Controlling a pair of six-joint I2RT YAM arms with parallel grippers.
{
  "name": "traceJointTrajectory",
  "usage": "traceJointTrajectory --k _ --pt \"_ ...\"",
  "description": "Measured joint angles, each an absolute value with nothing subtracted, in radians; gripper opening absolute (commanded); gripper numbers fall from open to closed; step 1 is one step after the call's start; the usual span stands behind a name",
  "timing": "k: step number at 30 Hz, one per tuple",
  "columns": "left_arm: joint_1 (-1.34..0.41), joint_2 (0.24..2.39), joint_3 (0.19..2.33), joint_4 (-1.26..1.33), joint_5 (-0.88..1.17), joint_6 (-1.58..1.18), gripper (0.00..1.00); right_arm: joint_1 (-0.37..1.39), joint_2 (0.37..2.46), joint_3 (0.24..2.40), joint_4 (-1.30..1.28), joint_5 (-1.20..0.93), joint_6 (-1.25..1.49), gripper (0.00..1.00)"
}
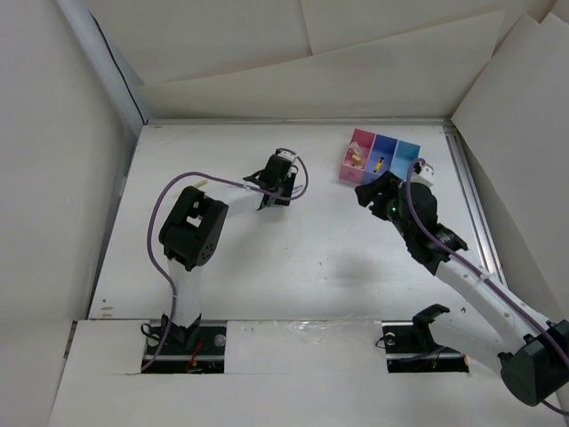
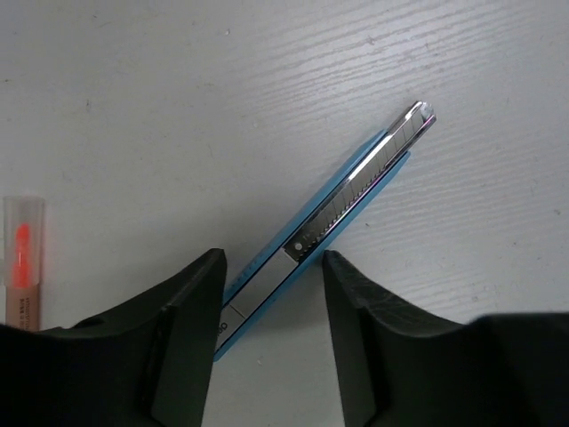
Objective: Sort the stationery into containers
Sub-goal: Pick up the stationery from the center of the board.
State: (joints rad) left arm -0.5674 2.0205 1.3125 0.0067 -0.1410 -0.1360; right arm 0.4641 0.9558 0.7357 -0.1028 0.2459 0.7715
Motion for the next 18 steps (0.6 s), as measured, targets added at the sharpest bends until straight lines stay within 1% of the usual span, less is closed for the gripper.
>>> traceJointTrajectory --k 3,4,8,9,11,16,17,18 --pt "-0.568 2.020 1.301 0.028 -0.145 -0.137 0.34 0.458 0.953 0.735 -0.103 0.245 0.772 0.67" --pt "-0.569 2.020 1.297 0.037 -0.147 -0.137 0.30 0.456 0.949 0.732 -0.103 0.244 0.772 0.67" --pt "-0.574 2.020 1.286 0.065 -0.150 -0.142 0.23 0.448 0.936 0.718 -0.102 0.241 0.772 0.67" --pt "-0.576 2.019 1.282 0.072 -0.151 -0.143 0.19 0.444 0.935 0.717 -0.101 0.238 0.772 0.67" --pt "-0.580 2.013 1.267 0.092 -0.150 -0.148 0.17 0.440 0.933 0.717 -0.101 0.236 0.772 0.67" --pt "-0.589 1.982 1.221 0.109 -0.134 -0.167 0.17 0.439 0.931 0.716 -0.101 0.231 0.772 0.67" --pt "-0.590 1.980 1.218 0.110 -0.132 -0.170 0.24 0.439 0.931 0.716 -0.100 0.230 0.772 0.67" --pt "-0.590 1.979 1.217 0.109 -0.131 -0.174 0.27 0.439 0.931 0.716 -0.100 0.228 0.772 0.67"
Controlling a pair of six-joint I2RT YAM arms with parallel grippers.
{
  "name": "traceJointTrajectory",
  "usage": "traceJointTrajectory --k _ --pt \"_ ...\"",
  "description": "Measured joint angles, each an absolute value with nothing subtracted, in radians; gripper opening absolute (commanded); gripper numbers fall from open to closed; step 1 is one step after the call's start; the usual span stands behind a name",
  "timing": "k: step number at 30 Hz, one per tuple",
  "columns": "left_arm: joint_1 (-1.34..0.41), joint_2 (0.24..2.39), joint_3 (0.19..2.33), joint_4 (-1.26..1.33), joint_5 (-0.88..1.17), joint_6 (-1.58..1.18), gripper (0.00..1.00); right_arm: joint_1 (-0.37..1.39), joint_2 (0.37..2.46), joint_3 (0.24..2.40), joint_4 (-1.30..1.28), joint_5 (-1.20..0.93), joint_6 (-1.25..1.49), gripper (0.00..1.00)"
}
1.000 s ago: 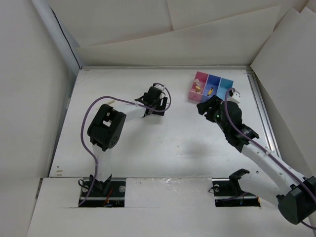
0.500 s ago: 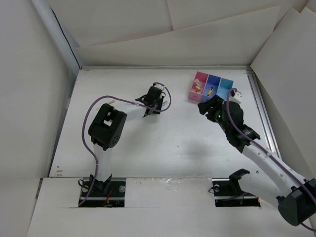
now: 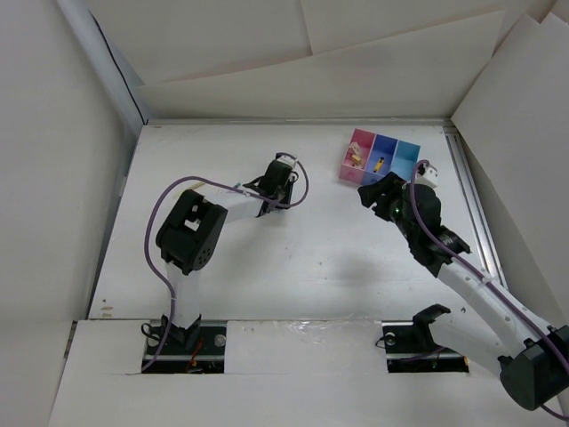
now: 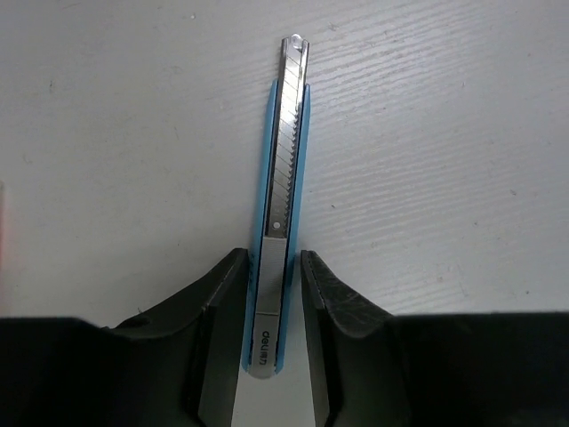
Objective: Sort the stationery into containers
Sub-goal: Pick up the stationery from the center of the board.
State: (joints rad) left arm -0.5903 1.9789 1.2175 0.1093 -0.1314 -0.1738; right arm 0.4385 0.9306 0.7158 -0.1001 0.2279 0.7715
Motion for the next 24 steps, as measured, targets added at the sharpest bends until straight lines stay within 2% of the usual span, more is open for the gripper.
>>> traceJointTrajectory --k 3,5,8,24 --pt "-0.597 1.979 1.217 0.110 -0.133 -0.181 0.28 0.439 0.931 0.716 -0.100 0.228 0.772 0.67" --pt "-0.605 1.979 1.217 0.107 -0.141 -0.183 0.21 0.439 0.931 0.716 -0.100 0.227 0.772 0.67" --pt "-0.613 1.979 1.217 0.106 -0.151 -0.188 0.15 0.439 0.931 0.716 -0.100 0.227 0.772 0.67" --pt "-0.622 1.846 1.069 0.111 -0.078 -0.272 0.09 0.419 0.952 0.715 -0.096 0.227 0.775 0.67"
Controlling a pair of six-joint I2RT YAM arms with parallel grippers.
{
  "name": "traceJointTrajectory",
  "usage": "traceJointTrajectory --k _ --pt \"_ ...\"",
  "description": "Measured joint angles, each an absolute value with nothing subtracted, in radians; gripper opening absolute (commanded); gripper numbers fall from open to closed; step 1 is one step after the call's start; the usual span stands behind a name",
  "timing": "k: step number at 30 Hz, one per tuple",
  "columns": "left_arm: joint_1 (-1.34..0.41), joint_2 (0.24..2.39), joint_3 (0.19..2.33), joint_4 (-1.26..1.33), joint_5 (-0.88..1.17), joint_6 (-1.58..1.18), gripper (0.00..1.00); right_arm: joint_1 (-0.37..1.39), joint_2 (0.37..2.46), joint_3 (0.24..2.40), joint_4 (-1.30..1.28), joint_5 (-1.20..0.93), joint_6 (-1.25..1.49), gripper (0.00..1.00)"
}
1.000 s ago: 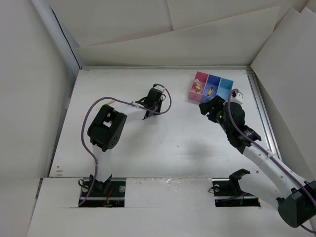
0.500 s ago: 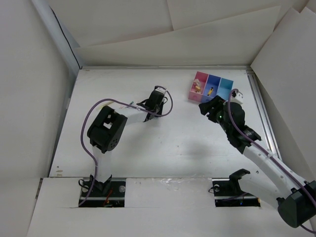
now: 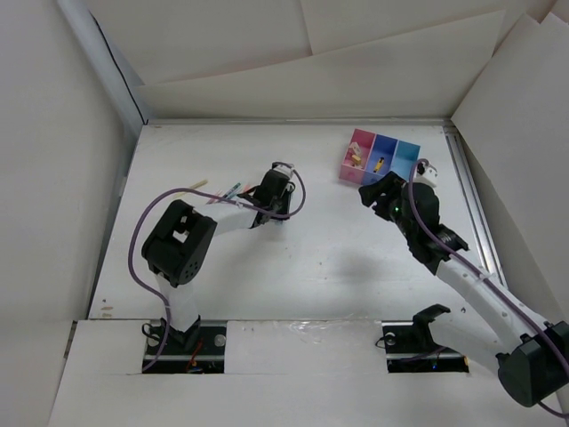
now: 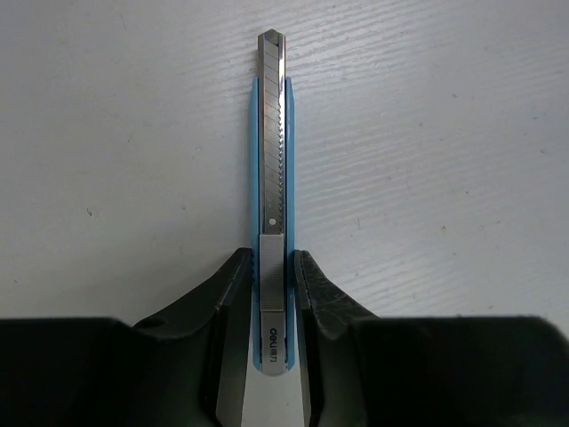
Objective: Sort the stationery into containers
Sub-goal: Pick up the stationery from the center of the board.
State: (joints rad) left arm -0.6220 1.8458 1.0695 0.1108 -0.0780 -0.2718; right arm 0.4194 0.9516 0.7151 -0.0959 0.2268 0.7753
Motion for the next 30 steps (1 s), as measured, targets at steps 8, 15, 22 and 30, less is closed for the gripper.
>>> traceJointTrajectory --k 8,15,22,30 --pt "-0.622 1.781 1.066 0.107 -0.017 -0.286 0.09 0.411 0.984 0.711 -0.096 0.216 0.776 0.68" --pt "-0.624 1.705 1.055 0.124 0.047 -0.299 0.09 0.412 1.077 0.711 -0.081 0.139 0.769 0.74" --pt "-0.706 1.685 1.053 0.139 0.075 -0.305 0.09 0.413 1.121 0.714 -0.070 0.058 0.763 0.78" --pt "-0.803 1.685 1.061 0.192 0.177 -0.329 0.09 0.414 1.164 0.746 -0.036 -0.035 0.764 0.74"
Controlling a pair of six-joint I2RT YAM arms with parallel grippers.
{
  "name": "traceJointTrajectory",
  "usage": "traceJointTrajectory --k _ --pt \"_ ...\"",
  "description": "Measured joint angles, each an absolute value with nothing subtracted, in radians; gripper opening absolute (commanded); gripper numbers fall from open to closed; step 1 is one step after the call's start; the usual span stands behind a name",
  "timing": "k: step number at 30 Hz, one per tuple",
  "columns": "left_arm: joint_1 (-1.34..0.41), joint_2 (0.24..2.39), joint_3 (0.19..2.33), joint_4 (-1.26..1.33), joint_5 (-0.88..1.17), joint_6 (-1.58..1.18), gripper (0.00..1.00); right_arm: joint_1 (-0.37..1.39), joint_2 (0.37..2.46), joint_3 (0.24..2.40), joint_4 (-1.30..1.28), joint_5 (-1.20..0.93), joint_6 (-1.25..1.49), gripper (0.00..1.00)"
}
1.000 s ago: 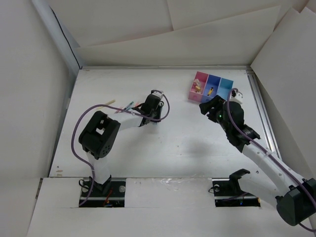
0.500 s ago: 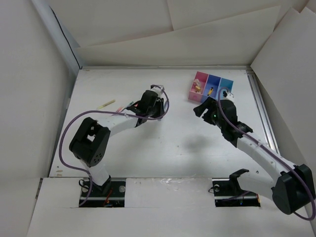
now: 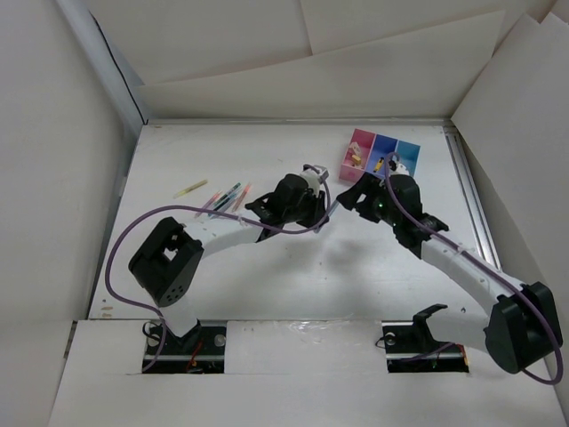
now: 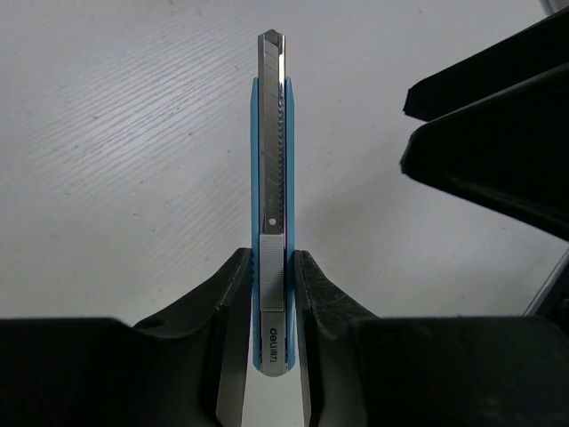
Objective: Sort the stationery into containers
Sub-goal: Pick up the stationery from the center of the board, then place the stationery in the storage box.
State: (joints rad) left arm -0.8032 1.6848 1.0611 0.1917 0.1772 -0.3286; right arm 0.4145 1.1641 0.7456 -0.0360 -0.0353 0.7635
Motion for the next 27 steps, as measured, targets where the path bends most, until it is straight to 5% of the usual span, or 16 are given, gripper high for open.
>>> traceJointTrajectory --k 12,19,27 --pt "-0.795 1.685 1.061 0.295 0.285 -0.375 0.09 0.419 1.232 0.746 0.005 -0.059 0.790 0.60" --pt "-0.795 1.684 1.061 0.329 0.329 -0.388 0.09 0.427 1.271 0.746 0.019 -0.070 0.805 0.42" --pt "-0.794 1.684 1.058 0.336 0.346 -0.395 0.11 0.432 1.273 0.746 0.039 -0.069 0.828 0.08"
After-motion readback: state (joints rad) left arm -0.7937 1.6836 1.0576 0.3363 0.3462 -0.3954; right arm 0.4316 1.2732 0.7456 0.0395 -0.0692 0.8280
